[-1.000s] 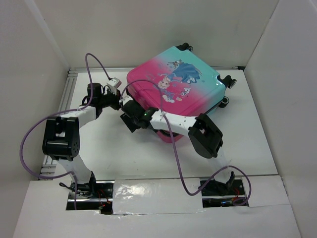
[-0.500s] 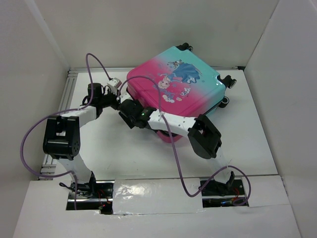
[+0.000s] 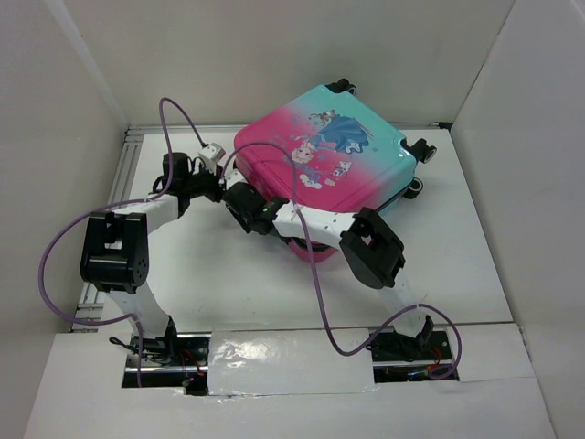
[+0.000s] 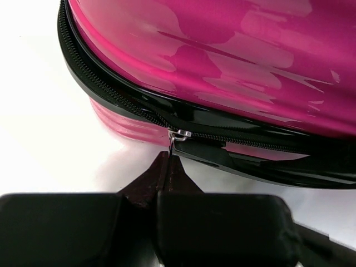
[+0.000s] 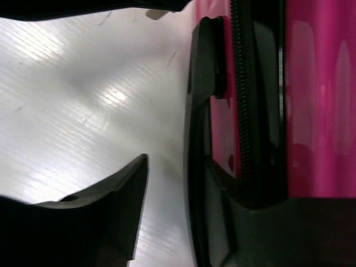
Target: Pack the luggage
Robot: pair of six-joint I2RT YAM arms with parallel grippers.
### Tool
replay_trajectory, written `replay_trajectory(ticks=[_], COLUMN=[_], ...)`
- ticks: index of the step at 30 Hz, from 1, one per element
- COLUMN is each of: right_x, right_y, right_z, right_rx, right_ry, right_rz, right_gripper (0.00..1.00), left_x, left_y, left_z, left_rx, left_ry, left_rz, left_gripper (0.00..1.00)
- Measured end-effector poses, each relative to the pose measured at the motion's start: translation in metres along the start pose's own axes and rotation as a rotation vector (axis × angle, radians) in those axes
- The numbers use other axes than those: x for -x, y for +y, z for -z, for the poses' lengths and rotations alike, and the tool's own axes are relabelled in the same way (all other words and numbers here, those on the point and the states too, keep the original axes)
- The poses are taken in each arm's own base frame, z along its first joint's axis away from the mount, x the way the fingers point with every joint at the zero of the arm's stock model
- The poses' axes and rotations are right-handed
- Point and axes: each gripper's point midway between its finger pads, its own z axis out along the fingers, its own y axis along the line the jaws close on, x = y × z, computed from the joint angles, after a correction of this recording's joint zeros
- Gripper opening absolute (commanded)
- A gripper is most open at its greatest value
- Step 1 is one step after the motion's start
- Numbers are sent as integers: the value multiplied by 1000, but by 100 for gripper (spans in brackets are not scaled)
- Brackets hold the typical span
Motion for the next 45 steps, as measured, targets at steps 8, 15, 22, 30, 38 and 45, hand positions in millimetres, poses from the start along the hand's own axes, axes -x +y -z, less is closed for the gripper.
replay_trajectory(ticks=[8, 15, 22, 30, 38, 45], right_x=[-2, -13, -38, -65, -68, -68], right_y=[-13, -16, -28, -41, -43, -44], right_z=[-7, 4, 26, 49, 52, 53], right_rx=[-23, 13, 57, 58, 65, 88], right_ry=[-6, -96, -109, -76, -65, -61], right_rz=[-3, -45, -43, -16, -10, -1], right_gripper=[0, 0, 0, 0, 0, 0], left_x=[1, 1, -6, -41, -44, -44], left_y=[3, -3, -22, 32, -4, -75], left_z=[-2, 1, 4, 19, 15, 38], left_rx=[1, -57, -169, 14, -98, -221], left_ry=[-1, 8, 39, 127, 133, 58], left_rz=[-2, -1, -2, 44, 47, 43], left_gripper=[0, 0, 0, 0, 27, 67])
